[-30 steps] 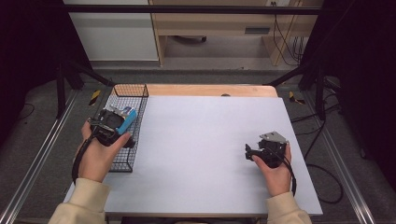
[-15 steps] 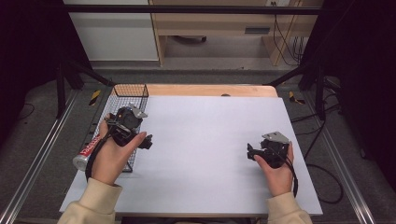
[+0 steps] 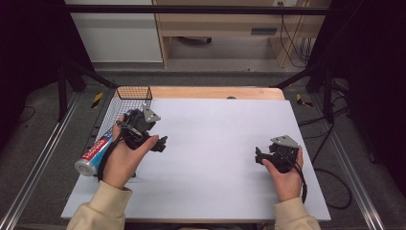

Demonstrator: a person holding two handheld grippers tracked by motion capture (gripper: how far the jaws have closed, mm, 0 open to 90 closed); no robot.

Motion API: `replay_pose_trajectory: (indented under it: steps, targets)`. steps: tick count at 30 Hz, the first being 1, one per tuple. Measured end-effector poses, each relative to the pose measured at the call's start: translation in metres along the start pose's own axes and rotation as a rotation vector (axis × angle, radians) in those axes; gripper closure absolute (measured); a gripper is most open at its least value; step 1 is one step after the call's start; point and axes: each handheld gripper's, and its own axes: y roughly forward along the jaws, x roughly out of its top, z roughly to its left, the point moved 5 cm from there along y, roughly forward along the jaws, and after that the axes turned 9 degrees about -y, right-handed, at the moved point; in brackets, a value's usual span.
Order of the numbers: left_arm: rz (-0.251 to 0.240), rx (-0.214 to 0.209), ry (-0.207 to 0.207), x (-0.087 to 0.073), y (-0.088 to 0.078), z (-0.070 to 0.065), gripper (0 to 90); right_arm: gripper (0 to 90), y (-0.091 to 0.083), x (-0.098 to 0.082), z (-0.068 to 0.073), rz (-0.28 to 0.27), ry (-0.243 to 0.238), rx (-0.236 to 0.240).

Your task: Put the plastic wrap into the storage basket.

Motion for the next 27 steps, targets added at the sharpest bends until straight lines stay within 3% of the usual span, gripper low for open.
replay_pose_trajectory:
  steps: [4,15,23,27]
  targets:
    - [-0.021,0.03,0.014,0.002,0.001,-0.009,5.0,5.8,-0.004,-0.003,-0.001,0.009,-0.005,-0.019]
    - [-0.033,-0.036,0.064,0.002,0.012,-0.037,5.0,4.9,-0.013,-0.007,-0.004,0.0,0.003,-0.032]
    - [-0.107,-0.128,0.074,0.005,0.018,-0.052,4.9,4.1,-0.021,-0.005,-0.002,-0.041,0.002,-0.015]
    - [-0.122,-0.178,0.074,0.003,0.028,-0.059,4.7,4.0,-0.026,-0.005,-0.002,-0.057,0.002,-0.007]
